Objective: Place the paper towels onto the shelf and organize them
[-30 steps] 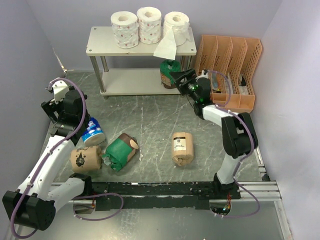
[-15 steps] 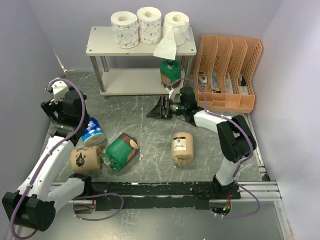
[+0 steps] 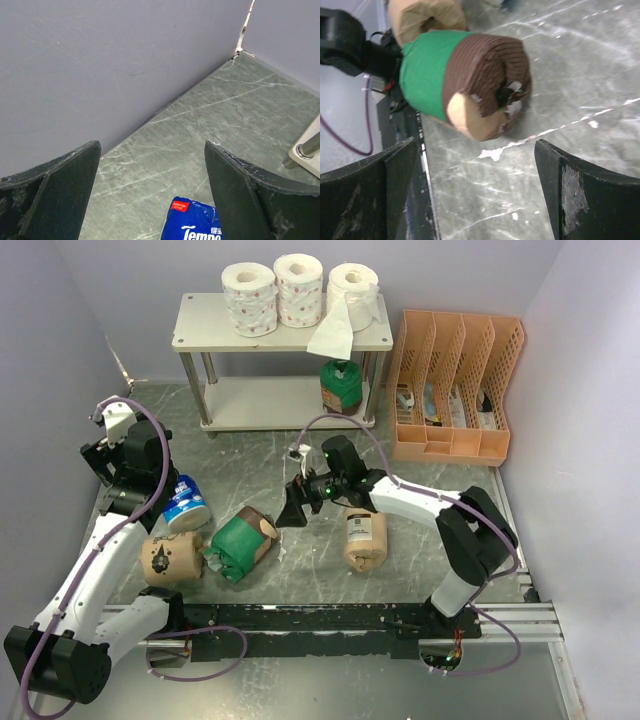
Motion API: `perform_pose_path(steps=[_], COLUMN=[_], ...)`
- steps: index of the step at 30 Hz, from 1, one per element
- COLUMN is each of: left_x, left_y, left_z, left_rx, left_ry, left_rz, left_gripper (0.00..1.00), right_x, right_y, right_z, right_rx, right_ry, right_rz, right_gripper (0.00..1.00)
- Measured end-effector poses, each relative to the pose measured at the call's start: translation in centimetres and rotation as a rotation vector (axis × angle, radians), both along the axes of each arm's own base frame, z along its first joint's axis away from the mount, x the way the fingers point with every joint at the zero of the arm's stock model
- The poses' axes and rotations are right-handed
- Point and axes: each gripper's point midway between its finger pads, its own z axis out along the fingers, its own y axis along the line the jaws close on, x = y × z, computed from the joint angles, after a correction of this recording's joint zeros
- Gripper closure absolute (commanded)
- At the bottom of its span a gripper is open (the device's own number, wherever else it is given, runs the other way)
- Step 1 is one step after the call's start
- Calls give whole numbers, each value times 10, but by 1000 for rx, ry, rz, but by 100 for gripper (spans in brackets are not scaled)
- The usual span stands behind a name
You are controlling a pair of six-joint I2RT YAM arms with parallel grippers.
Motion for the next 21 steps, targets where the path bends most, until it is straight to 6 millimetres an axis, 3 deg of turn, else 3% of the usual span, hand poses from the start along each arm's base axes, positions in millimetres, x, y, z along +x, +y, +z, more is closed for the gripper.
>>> perform_pose_path(steps=[4, 8, 21], left_x=[0, 2, 3], left_y=[0, -1, -3], left_z=[0, -1, -1], left_rx=[-2, -5, -8], left_ry=[-1, -2, -1], left_rz=[-3, -11, -20], left_gripper=[4, 4, 4], right_x=[20, 27, 20], right_y=[4, 11, 43], right_z=[-4, -8, 0], right_rx=[-14, -21, -6], right_ry=[-41, -63, -92], right_rz=[-41, -54, -2], right_gripper=[0, 0, 0])
